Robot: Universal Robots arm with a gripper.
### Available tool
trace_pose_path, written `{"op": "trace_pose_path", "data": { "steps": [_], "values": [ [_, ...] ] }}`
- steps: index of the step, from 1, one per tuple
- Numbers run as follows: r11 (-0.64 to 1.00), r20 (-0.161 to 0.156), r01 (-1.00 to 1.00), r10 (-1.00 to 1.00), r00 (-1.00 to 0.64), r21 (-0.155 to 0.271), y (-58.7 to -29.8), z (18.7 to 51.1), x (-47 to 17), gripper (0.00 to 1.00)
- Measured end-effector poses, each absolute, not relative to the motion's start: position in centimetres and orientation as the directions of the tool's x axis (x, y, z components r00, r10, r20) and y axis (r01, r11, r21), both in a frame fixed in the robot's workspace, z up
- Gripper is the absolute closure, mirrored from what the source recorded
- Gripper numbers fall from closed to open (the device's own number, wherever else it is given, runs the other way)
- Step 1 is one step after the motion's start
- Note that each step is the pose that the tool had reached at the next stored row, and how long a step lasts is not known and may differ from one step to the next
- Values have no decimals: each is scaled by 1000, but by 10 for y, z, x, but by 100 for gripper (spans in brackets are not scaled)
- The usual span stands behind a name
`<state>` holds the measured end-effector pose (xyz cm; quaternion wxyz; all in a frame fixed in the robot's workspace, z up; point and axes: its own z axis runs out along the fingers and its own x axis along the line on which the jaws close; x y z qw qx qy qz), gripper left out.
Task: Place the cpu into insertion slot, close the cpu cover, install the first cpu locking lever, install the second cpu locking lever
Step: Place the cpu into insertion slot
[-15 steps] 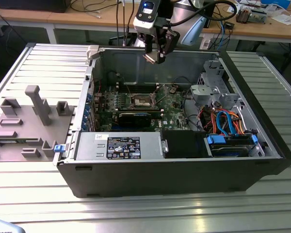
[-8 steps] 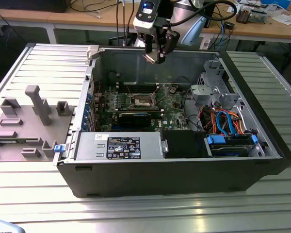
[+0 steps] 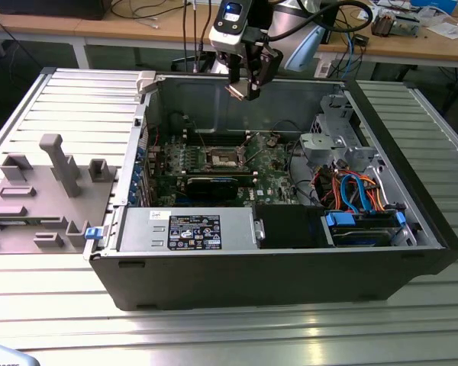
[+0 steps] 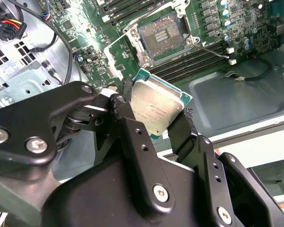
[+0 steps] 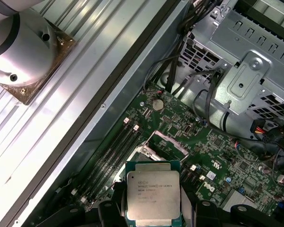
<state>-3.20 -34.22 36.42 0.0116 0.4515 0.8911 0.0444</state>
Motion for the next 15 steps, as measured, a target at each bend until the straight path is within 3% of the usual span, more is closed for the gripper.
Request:
{"op": "trace_pose_path", "data": {
  "steps": [15],
  "values": [
    [572, 19, 816, 818, -575, 90, -342, 364, -32, 45]
  ]
}}
